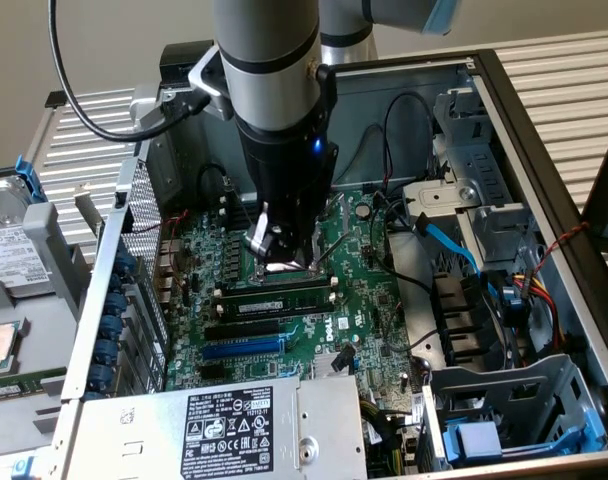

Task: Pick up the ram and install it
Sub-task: 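Press down the ram until it locks into place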

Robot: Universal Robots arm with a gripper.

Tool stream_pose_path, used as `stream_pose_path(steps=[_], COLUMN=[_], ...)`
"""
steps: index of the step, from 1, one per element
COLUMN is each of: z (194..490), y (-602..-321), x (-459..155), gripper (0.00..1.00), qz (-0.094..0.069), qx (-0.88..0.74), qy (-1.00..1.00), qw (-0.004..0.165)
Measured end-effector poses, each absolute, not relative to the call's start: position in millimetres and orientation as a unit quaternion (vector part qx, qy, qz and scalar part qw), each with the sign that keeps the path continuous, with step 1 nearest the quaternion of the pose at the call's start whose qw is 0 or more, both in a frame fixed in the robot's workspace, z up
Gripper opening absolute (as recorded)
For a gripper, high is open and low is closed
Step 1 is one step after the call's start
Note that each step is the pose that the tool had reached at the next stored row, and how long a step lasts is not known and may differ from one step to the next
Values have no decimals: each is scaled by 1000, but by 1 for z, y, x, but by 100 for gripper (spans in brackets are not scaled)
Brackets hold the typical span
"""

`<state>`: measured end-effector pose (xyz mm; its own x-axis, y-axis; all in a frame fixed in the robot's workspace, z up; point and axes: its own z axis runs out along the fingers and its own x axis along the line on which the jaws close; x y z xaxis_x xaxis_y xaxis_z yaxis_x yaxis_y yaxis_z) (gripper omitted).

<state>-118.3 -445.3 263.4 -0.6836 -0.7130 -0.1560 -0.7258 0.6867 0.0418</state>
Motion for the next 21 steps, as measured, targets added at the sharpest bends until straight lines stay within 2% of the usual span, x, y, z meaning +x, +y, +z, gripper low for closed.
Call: stream_pose_path(steps=[15, 21], z=[259, 259], y=[-445, -445], x=[-118, -119], gripper=[11, 11], qz=[41, 45], qx=[-265, -231], qy=[961, 969], qw=[70, 73])
